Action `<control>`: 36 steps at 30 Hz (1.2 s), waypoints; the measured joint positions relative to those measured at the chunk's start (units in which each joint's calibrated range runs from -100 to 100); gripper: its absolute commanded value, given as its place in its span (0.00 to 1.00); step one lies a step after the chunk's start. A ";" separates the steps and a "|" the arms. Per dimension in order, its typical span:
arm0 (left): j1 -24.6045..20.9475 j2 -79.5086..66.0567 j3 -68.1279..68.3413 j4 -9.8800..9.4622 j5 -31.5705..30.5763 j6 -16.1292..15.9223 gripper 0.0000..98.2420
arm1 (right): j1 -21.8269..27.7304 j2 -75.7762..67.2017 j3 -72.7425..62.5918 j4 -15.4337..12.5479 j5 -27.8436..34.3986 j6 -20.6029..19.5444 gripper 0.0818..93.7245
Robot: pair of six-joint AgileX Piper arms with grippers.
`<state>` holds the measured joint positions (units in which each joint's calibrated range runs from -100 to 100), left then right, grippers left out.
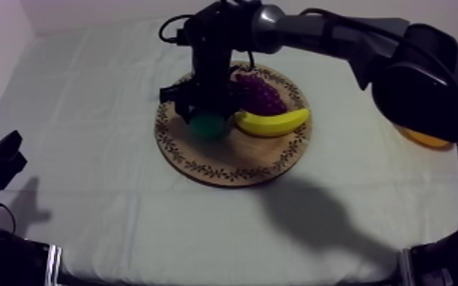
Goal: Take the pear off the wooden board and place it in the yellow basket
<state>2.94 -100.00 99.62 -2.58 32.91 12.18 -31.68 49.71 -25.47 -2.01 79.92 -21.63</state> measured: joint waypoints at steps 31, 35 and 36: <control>0.00 0.00 0.00 0.00 0.00 0.00 0.00 | 14.62 -43.81 13.69 4.93 9.25 6.26 0.43; 0.00 0.00 0.00 0.00 0.00 0.00 0.00 | 19.54 -45.22 14.69 4.23 9.00 7.81 0.44; 0.00 0.00 0.00 0.00 0.00 0.00 0.00 | 20.80 -45.41 15.01 3.94 9.01 8.28 0.44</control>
<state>2.94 -100.00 99.62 -2.58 32.91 12.18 -10.88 4.30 -10.46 1.93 88.93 -13.35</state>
